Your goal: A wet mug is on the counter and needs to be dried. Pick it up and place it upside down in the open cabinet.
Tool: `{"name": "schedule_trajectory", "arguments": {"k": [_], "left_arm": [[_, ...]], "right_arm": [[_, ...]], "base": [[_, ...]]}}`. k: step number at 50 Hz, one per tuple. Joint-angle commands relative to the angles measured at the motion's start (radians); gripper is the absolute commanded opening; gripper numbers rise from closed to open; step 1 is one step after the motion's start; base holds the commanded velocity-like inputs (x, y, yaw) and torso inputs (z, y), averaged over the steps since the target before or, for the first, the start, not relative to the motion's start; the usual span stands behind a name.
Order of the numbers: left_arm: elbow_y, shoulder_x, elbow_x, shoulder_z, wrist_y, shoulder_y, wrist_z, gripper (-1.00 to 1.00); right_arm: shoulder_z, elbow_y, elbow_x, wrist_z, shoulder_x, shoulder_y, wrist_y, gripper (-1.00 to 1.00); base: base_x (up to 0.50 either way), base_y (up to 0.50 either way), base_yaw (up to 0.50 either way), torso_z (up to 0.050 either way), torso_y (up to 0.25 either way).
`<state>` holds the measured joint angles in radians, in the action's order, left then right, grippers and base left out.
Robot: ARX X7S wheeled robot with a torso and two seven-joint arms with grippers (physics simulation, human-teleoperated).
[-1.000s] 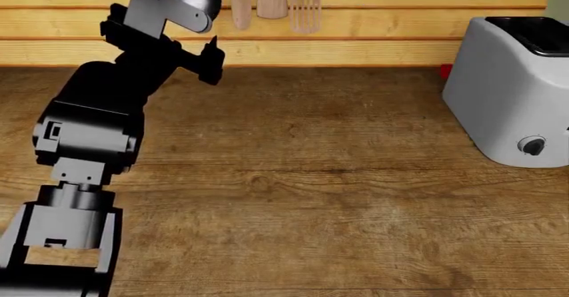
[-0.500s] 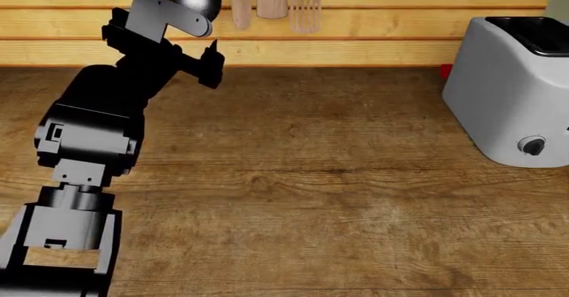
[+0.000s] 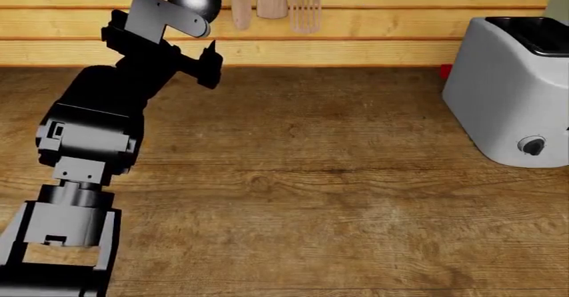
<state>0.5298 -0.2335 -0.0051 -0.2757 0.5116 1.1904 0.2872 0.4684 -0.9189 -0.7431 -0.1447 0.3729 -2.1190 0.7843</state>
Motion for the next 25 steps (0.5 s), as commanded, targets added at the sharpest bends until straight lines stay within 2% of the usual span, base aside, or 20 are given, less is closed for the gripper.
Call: {"name": "schedule_trajectory", "arguments": {"k": [1,10,11,25], "left_arm": [[0.018,0.001,-0.004,-0.002,-0.012,0.002,-0.004,1.00],[0.014,0.001,-0.007,-0.004,-0.010,0.001,-0.005,1.00],[0.014,0.000,-0.007,-0.004,-0.011,0.001,-0.006,1.00],[0.030,0.002,-0.012,-0.006,-0.026,0.009,-0.009,1.00]], "right_arm": [[0.026,-0.150,0.033,0.022,-0.029,0.018,-0.001,-1.00],[0.025,-0.205,0.039,0.010,-0.041,0.010,0.005,-1.00],[0.024,-0.197,0.038,0.009,-0.040,0.012,0.004,1.00],[0.018,-0.008,0.052,0.005,-0.019,0.067,-0.134,1.00]], "base": [[0.00,0.00,0.00,0.000,0.000],[0.00,0.00,0.00,0.000,0.000],[0.00,0.00,0.00,0.000,0.000],[0.00,0.00,0.00,0.001,0.000]]}}
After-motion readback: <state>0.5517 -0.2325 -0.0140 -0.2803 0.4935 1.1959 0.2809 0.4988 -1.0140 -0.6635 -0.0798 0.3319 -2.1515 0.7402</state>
